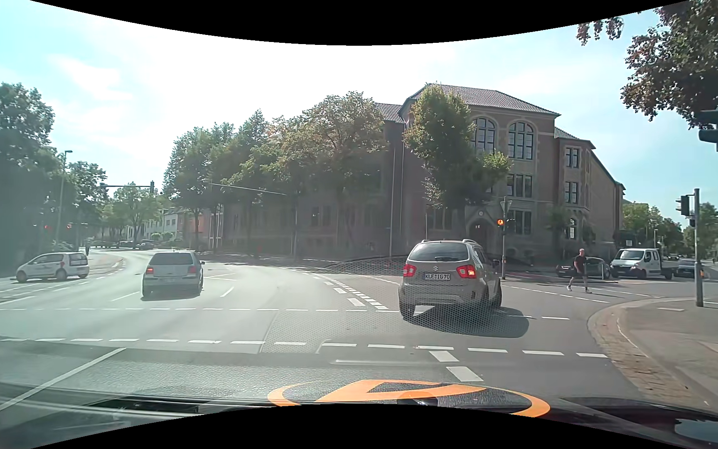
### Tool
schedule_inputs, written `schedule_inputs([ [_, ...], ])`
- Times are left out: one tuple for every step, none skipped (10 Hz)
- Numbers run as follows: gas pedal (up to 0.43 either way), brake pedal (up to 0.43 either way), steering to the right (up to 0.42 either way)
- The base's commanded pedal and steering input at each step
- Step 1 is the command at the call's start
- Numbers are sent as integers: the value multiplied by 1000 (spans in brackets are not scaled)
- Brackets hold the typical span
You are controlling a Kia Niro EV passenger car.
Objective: Follow the waypoints while adhering to traffic rules and regulations
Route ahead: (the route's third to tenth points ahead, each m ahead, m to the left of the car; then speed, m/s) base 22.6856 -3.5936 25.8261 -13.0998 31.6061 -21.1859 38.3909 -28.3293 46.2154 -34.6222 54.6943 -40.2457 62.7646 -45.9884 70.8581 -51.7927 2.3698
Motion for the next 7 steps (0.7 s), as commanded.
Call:
schedule_inputs([
  [0,152,56],
  [0,140,63],
  [0,104,67],
  [0,61,68],
  [0,24,73],
  [0,12,78],
  [0,12,80],
])
